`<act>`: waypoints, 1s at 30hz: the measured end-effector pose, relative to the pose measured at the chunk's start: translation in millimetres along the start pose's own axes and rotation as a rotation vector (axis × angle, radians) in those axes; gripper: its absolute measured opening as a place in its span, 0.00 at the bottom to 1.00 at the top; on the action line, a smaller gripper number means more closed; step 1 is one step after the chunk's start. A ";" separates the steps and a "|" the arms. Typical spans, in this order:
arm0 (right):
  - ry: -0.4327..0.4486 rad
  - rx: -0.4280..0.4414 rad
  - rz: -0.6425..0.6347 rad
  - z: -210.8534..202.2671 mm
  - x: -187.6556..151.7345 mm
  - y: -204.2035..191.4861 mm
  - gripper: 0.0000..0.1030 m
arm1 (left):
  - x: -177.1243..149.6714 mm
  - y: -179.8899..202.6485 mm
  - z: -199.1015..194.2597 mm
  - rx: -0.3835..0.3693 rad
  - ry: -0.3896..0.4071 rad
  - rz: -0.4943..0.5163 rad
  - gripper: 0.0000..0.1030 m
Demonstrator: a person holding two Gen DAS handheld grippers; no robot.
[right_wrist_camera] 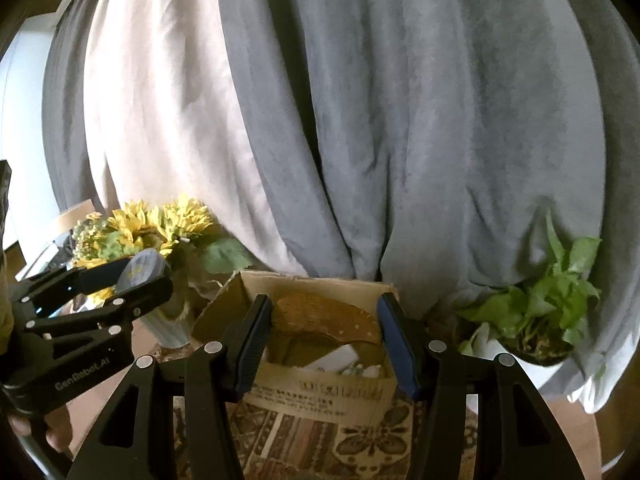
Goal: Organize rigid objects
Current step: 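Lift and carry the tin and the comb over the cardboard box, then open both tools to drop the tin and the comb into the box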
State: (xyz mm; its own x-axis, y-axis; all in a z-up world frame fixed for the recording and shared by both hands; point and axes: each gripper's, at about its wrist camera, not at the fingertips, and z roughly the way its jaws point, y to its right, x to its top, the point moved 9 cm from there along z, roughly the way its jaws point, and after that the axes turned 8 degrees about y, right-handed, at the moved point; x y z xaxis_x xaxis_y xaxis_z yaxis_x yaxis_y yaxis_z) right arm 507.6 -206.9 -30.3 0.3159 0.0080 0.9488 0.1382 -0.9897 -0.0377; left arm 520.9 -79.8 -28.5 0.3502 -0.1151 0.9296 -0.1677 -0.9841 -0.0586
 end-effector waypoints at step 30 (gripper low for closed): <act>-0.390 0.033 0.003 145.4 -57.3 33.5 0.54 | -51.7 1.7 150.8 -0.044 -0.367 -0.018 0.49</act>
State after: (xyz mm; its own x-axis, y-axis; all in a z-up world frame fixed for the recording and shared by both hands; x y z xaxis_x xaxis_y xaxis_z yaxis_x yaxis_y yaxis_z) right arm 630.7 -219.7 -131.6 0.6489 0.0649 0.7581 0.1649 -0.9847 -0.0569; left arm 641.5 -96.0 -131.6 0.6591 -0.1469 0.7376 -0.1951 -0.9806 -0.0209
